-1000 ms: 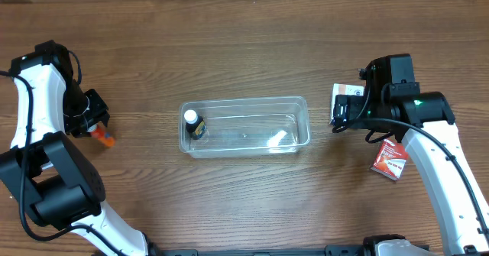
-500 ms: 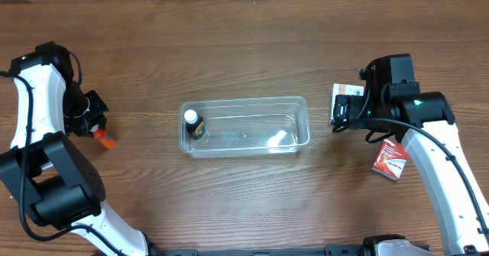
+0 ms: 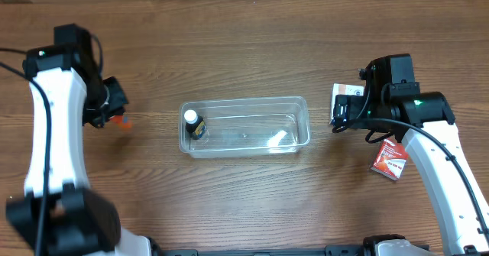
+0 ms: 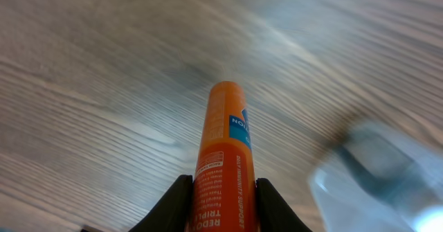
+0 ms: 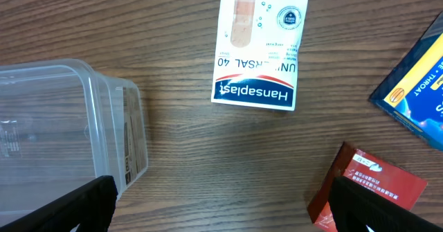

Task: Pack container
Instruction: 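Move left gripper to the orange tube and grasp it, then place the orange tube into the container's left end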

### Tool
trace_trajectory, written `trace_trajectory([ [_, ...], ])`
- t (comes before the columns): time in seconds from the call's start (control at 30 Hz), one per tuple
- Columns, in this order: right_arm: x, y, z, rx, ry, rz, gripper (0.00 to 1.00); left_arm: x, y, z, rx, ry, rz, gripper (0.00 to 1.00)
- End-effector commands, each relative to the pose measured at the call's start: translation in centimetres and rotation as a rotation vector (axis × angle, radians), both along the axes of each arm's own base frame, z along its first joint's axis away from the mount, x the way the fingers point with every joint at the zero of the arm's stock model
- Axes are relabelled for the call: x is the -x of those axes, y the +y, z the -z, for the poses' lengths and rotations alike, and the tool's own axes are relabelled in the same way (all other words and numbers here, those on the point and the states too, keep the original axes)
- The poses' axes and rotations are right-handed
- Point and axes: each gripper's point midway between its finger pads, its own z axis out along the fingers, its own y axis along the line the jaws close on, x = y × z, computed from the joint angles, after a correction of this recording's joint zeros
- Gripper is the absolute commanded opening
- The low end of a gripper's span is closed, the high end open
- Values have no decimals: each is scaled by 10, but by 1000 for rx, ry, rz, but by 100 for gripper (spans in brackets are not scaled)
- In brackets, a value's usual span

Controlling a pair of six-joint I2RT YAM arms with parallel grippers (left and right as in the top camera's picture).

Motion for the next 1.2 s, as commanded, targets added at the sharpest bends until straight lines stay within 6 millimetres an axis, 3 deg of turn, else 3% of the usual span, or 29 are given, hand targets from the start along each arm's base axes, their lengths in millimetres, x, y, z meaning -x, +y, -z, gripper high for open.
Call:
trace_trajectory([
  [0.0,-7,0,-19,-6,-62,0,100,16,-57,-63,8,-189,169,4],
  [0.17,-8,0,-19,-6,-65,0,100,32,-114,-88,42,-274,315,5],
  [0.37,-7,0,-19,-6,-64,0,100,37,-154,-68,63,-212,427,5],
  [0.77,-7,0,-19,-6,-62,0,100,36,-161,25,61,-26,429,8],
  [0.97,-7,0,-19,-6,-62,0,100,28,-161,56,50,-6,428,9],
  [1.17,-7,0,-19,-6,-62,0,100,26,-161,73,41,43,427,11],
])
